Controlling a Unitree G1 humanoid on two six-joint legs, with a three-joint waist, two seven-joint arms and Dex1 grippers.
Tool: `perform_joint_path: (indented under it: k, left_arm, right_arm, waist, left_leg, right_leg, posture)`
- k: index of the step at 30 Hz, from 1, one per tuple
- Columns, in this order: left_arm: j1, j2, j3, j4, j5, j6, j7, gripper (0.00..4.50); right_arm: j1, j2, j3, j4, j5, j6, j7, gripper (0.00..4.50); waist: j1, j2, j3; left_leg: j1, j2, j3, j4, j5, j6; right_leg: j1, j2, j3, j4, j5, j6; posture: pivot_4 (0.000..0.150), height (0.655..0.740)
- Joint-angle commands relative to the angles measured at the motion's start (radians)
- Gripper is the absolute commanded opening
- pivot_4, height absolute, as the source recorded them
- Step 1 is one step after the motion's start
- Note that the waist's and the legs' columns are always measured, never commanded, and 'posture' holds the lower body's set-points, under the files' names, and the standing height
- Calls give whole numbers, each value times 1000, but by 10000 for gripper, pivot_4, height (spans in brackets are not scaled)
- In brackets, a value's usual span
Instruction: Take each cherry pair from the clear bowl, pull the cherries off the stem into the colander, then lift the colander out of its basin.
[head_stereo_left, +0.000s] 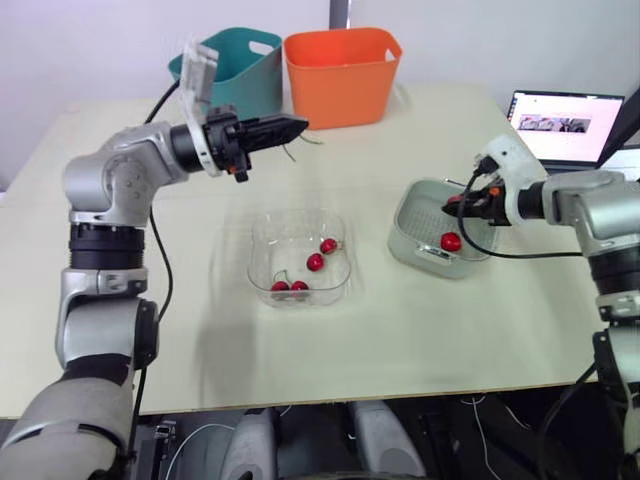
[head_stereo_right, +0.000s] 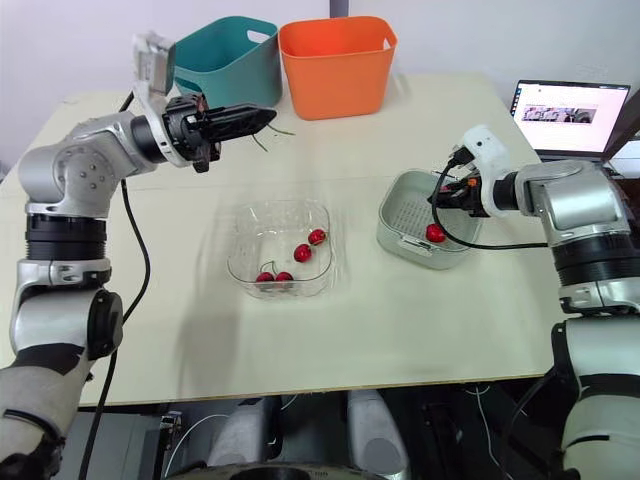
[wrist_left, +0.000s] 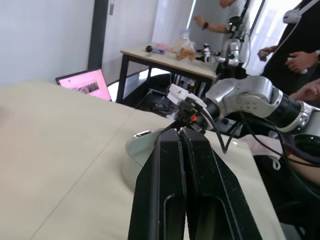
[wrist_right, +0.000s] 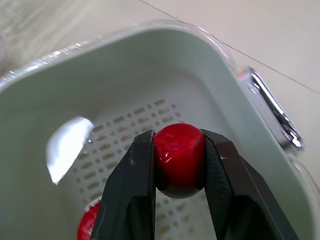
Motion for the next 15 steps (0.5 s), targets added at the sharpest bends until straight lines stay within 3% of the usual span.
perform_joint_path:
  k: [1,10,11,15]
  left_arm:
    - [-13,8,16,-10,0,-22,-3,0]
    - [-10,20,17,-1,5,-24,-7,0]
    - [-10,22,17,1,6,-25,-8,0]
    - [-11,40,29,24,17,-31,1,0]
  right_arm:
    - [-33,1,-18,1,-25,-13,20,13435]
    - [-39,-2,-51,-23,-30,19,56,42700]
    - [-43,-2,-59,-26,-26,27,58,44652]
    - [-85,12,-141,-56,24,63,46,44652]
  waist:
    - [2,0,0]
    - [0,0,0]
    - [0,0,0]
    - [-1,0,0]
  left_leg:
    - [0,0,0,0,0,0]
    - [0,0,0,0,0,0]
    - [0,0,0,0,0,0]
    - [0,0,0,0,0,0]
  right_leg:
    - [0,0,0,0,0,0]
    - [0,0,0,0,0,0]
    - [0,0,0,0,0,0]
    - [0,0,0,0,0,0]
  posture:
    - [1500,7400]
    - [1500,7400]
    - [1500,7400]
    - [1500,7400]
